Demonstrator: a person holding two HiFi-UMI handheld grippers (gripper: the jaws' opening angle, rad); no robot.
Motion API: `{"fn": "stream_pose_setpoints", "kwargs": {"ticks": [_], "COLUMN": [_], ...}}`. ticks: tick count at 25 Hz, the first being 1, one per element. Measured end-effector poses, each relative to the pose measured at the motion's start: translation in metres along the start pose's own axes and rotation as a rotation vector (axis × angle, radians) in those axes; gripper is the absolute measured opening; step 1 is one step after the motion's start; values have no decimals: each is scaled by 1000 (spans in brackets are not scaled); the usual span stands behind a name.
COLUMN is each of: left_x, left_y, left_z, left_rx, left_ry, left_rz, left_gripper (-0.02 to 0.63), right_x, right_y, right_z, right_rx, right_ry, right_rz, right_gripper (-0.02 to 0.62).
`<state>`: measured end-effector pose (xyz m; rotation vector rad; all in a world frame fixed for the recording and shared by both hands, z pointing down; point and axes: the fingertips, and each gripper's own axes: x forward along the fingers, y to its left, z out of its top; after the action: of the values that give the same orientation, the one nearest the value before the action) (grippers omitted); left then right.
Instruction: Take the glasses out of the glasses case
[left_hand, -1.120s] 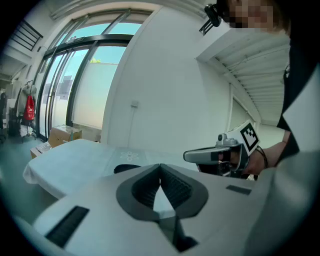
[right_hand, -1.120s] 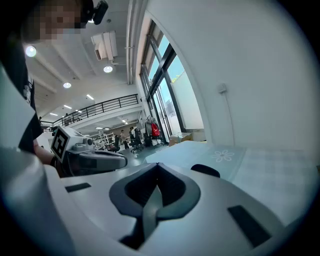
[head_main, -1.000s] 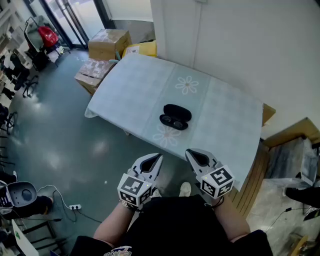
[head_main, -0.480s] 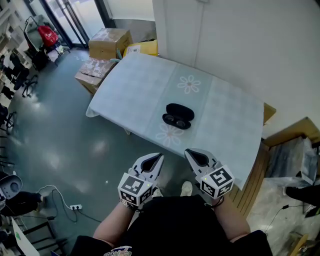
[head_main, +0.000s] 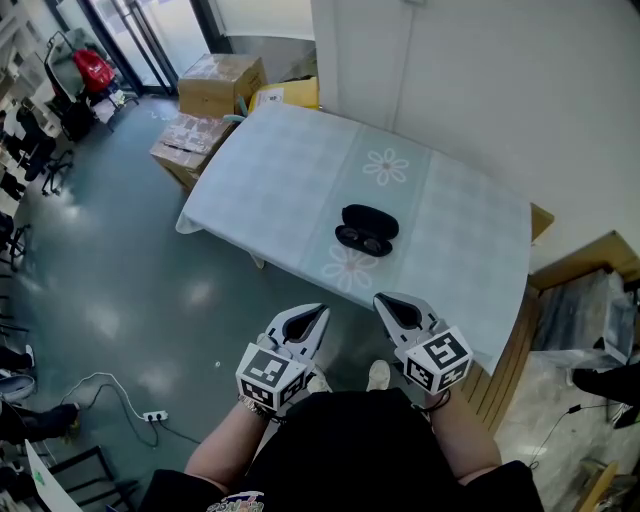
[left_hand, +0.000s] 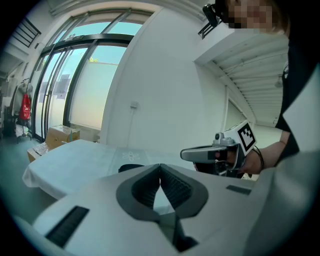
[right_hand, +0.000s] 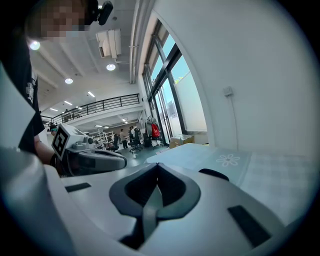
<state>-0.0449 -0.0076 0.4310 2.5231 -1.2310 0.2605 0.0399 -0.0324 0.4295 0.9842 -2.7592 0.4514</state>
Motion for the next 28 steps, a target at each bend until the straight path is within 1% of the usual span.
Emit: {"fn": "stream_pose_setpoints", "kwargs": {"ticks": [18,28], "left_x": [-38,-58], "left_y": [45,68], "left_z": [-10,-16], "left_rx": [3,19], "left_ry": [0,5], "left_rz": [-40,-62], "left_gripper": [29,29], "right_x": [50,76], "right_y": [43,65], "right_z": [-3,-7], "right_rx": [8,15], "right_ry": [6,14], "right_rz": [-27,-38], "right_gripper": [23,23]}}
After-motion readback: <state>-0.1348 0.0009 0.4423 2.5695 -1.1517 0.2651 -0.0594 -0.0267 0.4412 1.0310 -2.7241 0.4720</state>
